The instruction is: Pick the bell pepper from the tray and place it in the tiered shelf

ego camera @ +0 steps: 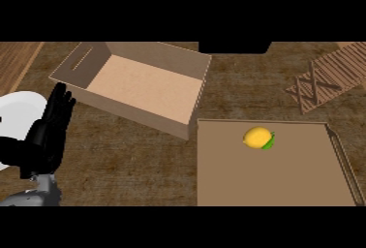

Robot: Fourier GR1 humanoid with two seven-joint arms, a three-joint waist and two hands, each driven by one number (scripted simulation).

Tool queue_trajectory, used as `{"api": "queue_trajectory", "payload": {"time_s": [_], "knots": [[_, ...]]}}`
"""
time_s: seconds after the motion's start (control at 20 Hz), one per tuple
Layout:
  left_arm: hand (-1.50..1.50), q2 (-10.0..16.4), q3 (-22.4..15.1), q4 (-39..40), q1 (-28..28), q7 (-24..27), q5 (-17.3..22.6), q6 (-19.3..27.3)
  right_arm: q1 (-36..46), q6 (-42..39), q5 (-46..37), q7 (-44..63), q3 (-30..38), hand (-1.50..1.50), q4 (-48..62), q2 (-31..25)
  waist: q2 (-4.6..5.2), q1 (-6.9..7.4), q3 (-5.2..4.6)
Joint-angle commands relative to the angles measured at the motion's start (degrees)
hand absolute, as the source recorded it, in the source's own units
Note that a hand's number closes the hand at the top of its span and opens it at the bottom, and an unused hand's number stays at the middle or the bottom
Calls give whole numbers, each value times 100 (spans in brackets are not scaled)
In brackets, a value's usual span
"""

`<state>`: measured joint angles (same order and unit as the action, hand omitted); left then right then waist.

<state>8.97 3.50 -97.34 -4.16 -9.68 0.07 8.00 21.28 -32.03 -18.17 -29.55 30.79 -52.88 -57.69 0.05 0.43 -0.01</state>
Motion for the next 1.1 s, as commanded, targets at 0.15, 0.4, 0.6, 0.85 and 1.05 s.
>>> {"api": "queue_trajectory", "payload": {"time_s": [0.15,0.4,0.6,0.85,1.05], "knots": [[0,55,45,-207,178,-1,29,-160,1110,246,-240,-171,-381,150,1274,-70,18,94,5],[0,-169,-149,-406,37,-206,-271,184,1659,729,-462,-234,-538,150,1995,193,21,97,8],[0,-193,-205,88,-85,186,-251,-10,2405,1222,-789,-355,-748,150,2659,375,67,193,13],[0,-226,-180,80,246,429,-145,-142,2490,1713,-831,-912,-644,150,3285,594,71,188,15],[0,-186,-115,254,-278,137,-255,4,2909,2067,-994,-787,-738,150,3607,841,108,246,20]]}}
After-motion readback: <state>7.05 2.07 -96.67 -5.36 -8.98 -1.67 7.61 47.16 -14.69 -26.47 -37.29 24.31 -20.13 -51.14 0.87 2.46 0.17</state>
